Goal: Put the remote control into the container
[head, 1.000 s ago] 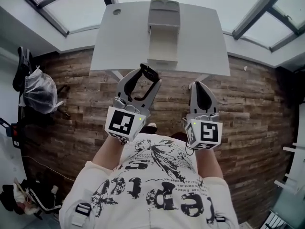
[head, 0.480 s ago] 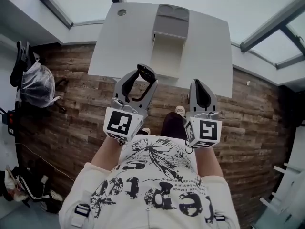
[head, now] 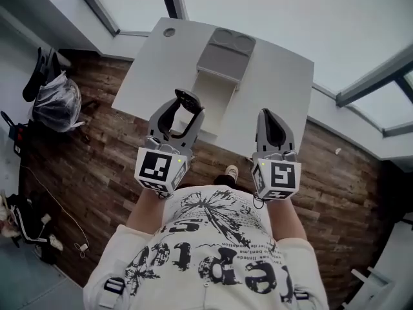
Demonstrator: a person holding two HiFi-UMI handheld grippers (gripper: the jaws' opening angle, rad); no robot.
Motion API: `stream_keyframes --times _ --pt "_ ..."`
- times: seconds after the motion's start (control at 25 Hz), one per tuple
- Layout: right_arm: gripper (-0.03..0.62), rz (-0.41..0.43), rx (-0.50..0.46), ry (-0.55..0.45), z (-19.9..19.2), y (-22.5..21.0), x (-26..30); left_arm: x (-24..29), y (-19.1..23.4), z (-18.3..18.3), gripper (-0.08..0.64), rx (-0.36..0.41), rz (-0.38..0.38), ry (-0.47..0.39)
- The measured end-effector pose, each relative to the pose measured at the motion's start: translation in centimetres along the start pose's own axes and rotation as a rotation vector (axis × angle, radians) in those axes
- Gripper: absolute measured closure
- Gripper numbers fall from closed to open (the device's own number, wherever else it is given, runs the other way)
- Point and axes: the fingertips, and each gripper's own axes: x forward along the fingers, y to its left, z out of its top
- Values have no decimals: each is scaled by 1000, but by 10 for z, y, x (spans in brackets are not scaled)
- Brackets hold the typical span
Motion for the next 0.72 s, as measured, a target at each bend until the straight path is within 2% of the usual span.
stream_keyframes --times 0.2,0.36,0.52,0.72 --pt "588 85 14 -8 -3 -30 15 26 -27 -15 327 -18 40 57" --pt "589 112 53 12 -17 -46 24 44 -39 -24 327 -6 48 99" --pt "588 109 62 29 -21 -55 26 62 -44 -22 327 -8 27 100" --pt "588 53 63 7 -7 -59 38 76 -38 -2 327 13 -34 85"
